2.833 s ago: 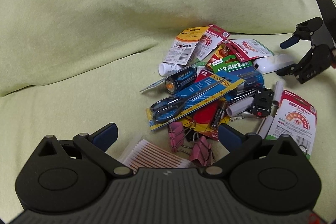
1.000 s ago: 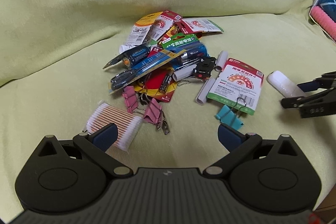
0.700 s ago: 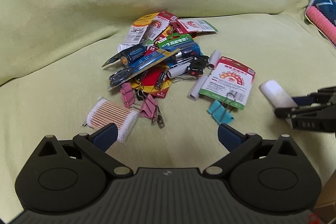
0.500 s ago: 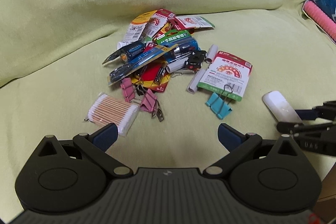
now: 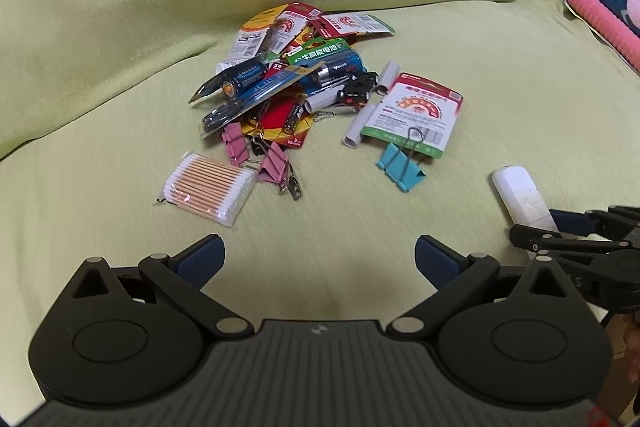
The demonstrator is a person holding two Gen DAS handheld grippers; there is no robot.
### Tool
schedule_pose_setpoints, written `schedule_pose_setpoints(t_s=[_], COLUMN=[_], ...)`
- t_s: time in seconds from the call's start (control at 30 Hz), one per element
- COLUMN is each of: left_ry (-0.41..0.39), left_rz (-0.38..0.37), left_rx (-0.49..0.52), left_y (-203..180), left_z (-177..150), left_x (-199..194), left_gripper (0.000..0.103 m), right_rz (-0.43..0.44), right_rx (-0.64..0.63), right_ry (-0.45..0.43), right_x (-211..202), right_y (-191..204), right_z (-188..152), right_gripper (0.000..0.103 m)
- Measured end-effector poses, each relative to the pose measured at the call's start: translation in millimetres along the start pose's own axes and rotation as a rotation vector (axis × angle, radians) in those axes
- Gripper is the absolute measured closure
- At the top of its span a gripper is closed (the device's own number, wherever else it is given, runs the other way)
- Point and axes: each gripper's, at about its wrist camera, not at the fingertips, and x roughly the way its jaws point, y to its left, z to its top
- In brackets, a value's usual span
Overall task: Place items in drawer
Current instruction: 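Carry the white stick away from the sofa with the right gripper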
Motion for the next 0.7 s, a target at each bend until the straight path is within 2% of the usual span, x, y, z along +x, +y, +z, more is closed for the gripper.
schedule_pose_setpoints(t_s=[0.13,0.7], left_ry=[0.002,-0.003], left_rz=[0.005,0.012], left_rx=[0.007,0.024], left_y=[-4,-6], left_z=[-4,-12], left_x=[-4,-19], left_gripper=[0.001,0.001], right_rz=[0.006,-0.009], right_rx=[0.042,0.040], right_ry=[-0.009,-0.065], right_x=[-9,-36], right_y=[0,13], right_z=[-7,-14], right_gripper=[0.066,0.066])
